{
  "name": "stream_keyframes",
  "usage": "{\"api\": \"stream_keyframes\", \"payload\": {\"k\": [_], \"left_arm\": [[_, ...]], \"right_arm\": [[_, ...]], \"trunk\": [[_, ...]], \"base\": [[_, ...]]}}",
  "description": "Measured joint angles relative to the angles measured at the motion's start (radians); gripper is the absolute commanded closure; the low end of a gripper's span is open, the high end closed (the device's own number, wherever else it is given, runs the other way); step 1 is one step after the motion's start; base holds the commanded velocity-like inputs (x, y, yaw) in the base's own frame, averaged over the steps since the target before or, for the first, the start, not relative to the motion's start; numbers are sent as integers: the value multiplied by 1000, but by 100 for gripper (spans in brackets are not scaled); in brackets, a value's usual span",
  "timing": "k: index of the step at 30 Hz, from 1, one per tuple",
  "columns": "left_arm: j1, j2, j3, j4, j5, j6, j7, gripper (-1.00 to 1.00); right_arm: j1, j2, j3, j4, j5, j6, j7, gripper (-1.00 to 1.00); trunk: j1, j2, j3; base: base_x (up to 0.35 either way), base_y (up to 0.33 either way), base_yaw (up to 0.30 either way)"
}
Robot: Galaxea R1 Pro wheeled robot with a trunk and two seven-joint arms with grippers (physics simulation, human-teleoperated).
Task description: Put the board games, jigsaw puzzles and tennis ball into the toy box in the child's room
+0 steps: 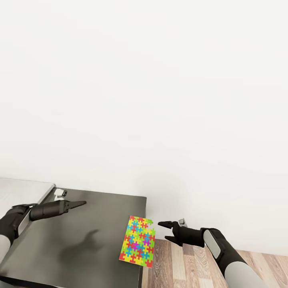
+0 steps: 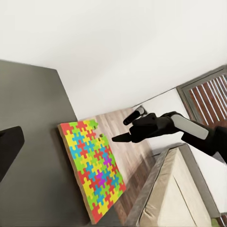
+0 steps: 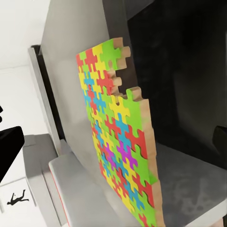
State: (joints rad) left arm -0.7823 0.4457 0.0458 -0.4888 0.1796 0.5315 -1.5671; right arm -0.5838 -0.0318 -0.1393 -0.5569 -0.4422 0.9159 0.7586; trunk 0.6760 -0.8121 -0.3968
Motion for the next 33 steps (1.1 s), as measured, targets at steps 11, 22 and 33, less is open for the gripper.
{"api": "stream_keyframes", "payload": {"k": [11,22,33], "left_arm": [[0,-32,-4,-164,-1,119,0,-100],[1,-38,-4,-233,-2,165,0,-100],[1,-38,-3,-246,-2,183,0,-100]], "right_arm": [[0,1,1,0,5,0,-1,-100],[0,5,6,0,9,7,-28,-100],[0,7,6,0,8,15,-48,-100]], "trunk": [[0,0,0],[0,0,0],[0,0,0]], "base": [[0,0,0],[0,0,0],[-38,27,0]]}}
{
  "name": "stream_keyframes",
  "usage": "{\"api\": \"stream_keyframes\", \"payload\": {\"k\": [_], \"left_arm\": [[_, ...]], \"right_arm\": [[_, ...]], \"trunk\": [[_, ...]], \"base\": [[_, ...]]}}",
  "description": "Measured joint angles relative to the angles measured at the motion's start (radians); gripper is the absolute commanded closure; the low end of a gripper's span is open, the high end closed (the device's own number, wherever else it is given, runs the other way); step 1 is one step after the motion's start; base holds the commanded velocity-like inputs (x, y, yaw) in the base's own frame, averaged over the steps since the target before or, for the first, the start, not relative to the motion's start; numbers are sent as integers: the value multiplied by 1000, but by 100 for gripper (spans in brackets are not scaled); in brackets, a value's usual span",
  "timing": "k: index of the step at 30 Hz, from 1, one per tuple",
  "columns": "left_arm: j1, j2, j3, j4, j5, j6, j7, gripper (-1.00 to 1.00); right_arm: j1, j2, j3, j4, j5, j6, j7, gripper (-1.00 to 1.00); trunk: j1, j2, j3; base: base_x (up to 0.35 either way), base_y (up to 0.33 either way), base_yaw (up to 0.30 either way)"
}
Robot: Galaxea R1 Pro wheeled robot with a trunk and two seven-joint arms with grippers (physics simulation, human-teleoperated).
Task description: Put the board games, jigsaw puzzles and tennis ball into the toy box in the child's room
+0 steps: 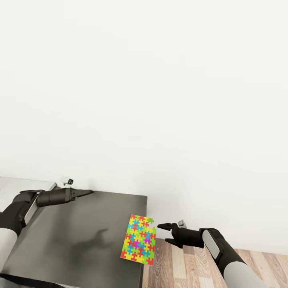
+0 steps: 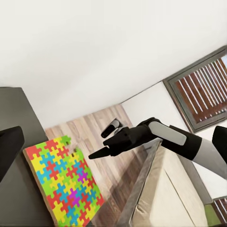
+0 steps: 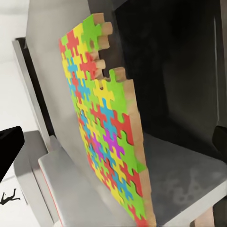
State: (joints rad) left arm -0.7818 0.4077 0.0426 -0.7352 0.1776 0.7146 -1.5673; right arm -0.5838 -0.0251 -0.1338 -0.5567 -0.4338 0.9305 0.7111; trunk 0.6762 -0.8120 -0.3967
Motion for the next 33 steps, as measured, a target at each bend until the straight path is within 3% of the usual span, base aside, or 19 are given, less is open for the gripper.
{"api": "stream_keyframes", "payload": {"k": [33], "left_arm": [[0,0,1,-1,0,2,0,-100]], "right_arm": [[0,-1,-3,0,0,1,-2,-100]], "trunk": [[0,0,0]], "base": [[-26,24,0]]}}
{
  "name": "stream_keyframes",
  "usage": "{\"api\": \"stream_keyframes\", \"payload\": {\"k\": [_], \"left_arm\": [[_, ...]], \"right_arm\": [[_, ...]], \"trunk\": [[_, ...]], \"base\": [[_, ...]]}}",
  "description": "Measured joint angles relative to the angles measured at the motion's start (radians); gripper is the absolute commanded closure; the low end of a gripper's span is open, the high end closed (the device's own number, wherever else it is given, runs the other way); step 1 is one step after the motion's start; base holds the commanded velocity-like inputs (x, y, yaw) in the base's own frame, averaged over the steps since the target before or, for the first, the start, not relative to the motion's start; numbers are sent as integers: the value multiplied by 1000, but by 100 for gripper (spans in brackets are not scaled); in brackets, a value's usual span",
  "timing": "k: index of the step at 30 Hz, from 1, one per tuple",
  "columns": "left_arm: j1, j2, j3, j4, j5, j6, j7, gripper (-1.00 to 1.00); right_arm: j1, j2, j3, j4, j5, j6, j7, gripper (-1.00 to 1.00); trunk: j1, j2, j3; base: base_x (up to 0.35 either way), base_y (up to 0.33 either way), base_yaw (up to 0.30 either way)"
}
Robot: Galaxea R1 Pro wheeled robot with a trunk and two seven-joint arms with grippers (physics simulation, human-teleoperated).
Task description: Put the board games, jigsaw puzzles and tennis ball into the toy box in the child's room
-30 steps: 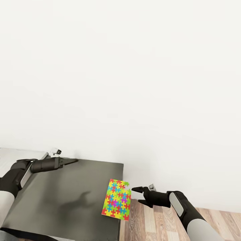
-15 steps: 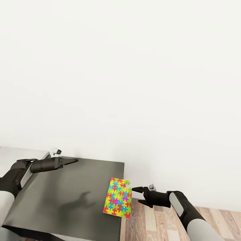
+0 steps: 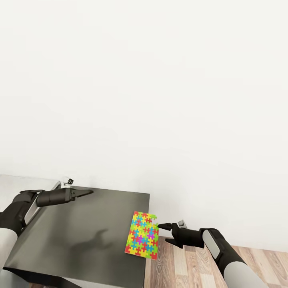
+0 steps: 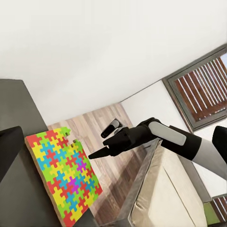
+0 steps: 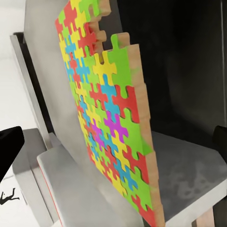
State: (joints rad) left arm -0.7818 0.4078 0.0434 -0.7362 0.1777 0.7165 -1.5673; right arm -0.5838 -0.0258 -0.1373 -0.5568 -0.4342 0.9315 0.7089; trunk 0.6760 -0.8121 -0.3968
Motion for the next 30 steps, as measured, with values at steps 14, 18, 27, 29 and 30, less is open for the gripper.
{"api": "stream_keyframes", "payload": {"k": [14,18,27,29,30], "left_arm": [[0,-1,2,0,0,0,0,-100],[0,0,4,-1,0,0,0,-100],[0,0,4,-1,0,3,0,-100],[0,0,4,-1,0,3,0,-100],[0,0,4,-1,0,3,0,-100]], "right_arm": [[0,2,0,0,1,-2,0,-100],[0,2,0,0,1,-2,0,-100],[0,4,0,0,0,-2,0,-100],[0,4,0,0,0,-2,0,-100],[0,4,-1,0,0,-2,0,-100]], "trunk": [[0,0,0],[0,0,0],[31,-56,-25],[35,-63,-28],[35,-63,-28]], "base": [[0,0,0],[0,0,0],[0,0,0],[0,0,0],[0,0,0]]}}
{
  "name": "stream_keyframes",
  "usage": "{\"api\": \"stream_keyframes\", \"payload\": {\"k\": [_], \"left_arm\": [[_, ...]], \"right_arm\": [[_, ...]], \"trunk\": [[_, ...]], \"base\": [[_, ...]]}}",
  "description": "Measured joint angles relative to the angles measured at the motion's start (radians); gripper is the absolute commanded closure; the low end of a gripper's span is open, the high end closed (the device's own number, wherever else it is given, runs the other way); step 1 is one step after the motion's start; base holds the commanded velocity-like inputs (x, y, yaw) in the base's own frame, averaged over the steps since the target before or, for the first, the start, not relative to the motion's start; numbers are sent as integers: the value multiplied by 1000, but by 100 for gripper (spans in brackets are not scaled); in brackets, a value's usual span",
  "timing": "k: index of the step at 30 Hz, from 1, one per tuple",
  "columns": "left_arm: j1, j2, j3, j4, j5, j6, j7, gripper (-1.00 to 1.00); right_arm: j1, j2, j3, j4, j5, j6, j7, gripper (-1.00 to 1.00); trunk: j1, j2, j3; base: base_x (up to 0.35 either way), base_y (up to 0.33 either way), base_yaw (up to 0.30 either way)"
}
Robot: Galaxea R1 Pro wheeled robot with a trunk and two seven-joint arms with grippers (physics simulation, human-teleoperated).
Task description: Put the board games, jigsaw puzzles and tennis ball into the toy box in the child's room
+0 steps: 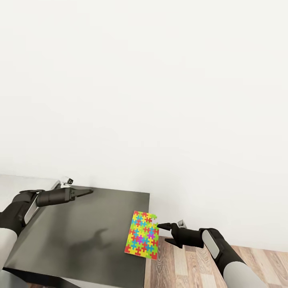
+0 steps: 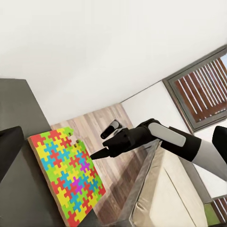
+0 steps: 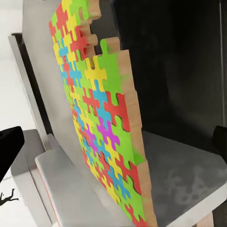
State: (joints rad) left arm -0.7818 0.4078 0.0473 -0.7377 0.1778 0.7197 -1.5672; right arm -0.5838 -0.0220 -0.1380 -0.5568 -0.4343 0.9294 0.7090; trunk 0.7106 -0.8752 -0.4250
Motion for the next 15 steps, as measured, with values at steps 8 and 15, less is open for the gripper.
{"api": "stream_keyframes", "payload": {"k": [8,15], "left_arm": [[0,0,2,0,0,6,0,-100],[0,0,2,0,0,7,0,-100]], "right_arm": [[0,-1,-1,0,0,0,0,-100],[0,-1,-1,0,0,0,0,-100]], "trunk": [[4,-7,-3],[31,-56,-25]], "base": [[0,0,0],[0,0,0]]}}
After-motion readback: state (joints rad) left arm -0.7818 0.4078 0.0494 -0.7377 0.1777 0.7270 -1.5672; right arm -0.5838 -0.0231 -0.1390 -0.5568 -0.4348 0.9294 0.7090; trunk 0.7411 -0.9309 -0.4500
